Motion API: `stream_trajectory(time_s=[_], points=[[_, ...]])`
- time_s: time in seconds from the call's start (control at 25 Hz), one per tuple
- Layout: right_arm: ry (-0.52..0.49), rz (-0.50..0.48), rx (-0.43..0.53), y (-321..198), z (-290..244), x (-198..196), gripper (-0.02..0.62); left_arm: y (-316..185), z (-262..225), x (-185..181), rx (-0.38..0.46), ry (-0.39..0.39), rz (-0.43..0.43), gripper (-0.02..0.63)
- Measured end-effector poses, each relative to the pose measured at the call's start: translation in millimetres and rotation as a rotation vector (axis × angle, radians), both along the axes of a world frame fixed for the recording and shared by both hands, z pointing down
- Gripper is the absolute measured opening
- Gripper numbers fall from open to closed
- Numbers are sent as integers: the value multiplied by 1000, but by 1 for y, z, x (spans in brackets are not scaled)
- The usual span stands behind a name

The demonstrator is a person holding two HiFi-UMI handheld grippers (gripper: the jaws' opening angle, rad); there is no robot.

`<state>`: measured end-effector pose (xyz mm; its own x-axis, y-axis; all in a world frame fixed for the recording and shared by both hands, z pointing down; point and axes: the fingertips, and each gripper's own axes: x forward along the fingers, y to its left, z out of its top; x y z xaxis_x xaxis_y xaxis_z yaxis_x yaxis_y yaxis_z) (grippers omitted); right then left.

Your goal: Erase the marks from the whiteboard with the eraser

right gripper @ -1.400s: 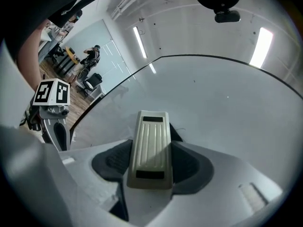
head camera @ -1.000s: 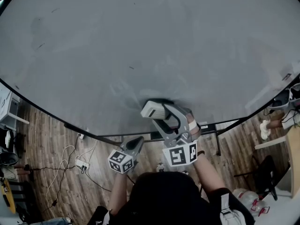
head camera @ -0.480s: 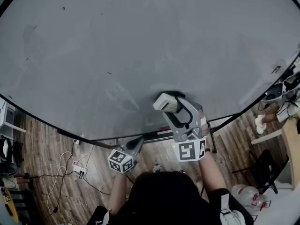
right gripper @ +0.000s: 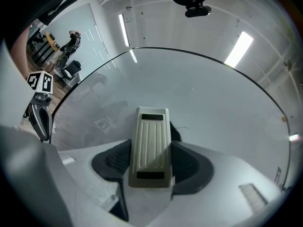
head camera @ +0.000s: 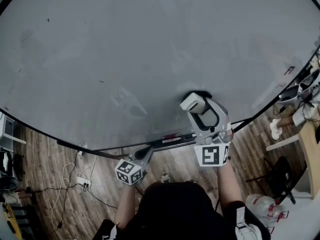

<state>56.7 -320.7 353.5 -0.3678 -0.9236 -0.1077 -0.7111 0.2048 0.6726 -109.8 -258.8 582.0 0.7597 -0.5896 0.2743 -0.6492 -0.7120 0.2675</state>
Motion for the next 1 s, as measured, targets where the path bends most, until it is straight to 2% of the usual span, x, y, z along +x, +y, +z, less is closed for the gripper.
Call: stream_trajectory(time_s=[0.4,0.8,1.0], points=[[-17,9,-11,-3,2,3,255,-4,5,8,-12,1,24,11],[-69,-11,0,-1,0,-23,255,-11,6,-2,-12,-8,43,11],[-84,-30,9,0,-1,-41,255,-17,6,-13,-16,11,37,11]])
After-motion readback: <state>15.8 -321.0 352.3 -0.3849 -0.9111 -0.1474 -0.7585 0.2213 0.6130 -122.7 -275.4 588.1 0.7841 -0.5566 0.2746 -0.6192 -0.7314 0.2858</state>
